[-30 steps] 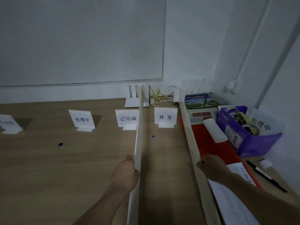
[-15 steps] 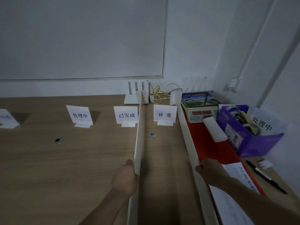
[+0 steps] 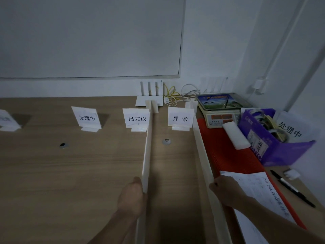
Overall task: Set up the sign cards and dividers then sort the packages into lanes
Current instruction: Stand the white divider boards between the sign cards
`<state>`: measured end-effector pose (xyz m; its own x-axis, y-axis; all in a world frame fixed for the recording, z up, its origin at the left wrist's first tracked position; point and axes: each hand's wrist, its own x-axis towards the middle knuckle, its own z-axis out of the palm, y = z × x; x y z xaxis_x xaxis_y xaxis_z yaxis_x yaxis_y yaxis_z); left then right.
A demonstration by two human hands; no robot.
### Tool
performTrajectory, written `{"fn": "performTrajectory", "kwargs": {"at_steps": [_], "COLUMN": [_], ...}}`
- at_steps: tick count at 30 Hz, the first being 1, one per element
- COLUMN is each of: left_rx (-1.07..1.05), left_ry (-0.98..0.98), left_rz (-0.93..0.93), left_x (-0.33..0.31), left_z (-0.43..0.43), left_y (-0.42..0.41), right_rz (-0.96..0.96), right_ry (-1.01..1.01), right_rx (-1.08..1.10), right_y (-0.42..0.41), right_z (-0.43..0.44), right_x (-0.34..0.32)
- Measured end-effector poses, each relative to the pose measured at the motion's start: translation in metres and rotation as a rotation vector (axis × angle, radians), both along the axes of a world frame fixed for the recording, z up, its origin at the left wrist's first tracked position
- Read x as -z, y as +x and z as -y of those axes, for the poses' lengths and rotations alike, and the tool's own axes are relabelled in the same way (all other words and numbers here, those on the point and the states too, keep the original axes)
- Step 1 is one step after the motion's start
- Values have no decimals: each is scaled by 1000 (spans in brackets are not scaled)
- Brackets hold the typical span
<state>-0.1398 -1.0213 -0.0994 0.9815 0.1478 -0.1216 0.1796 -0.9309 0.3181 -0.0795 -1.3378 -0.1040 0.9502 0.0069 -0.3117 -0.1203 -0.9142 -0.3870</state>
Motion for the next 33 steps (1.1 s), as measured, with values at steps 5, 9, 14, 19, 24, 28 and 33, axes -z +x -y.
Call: {"fn": "performTrajectory", "kwargs": {"at_steps": [5, 9, 14, 19, 24, 28, 33], "left_rx": [-27, -41, -59, -69, -79, -79, -71], "left_ry": [18, 12, -4, -20, 16, 11, 7], "left_rz": [-11, -24, -27, -21, -31, -28, -29], "left_x": [5, 11, 11, 15, 22, 24, 23], "left_z": [-5, -12, -17, -20, -25, -26, -25], "left_y": [-3, -7, -13, -18, -20, -20, -22], "right_rz": [-5, 1, -7, -16, -30, -25, -19], "right_ry": [12, 2, -11, -35, -55, -62, -89], "right_rx": [-2, -7, 4, -4, -28, -38, -36], "right_y": [0, -2, -3, -3, -1, 0, 3], "right_z": [-2, -3, -5, -6, -5, -6, -7], "right_x": [6, 9, 11, 11, 14, 16, 14]}}
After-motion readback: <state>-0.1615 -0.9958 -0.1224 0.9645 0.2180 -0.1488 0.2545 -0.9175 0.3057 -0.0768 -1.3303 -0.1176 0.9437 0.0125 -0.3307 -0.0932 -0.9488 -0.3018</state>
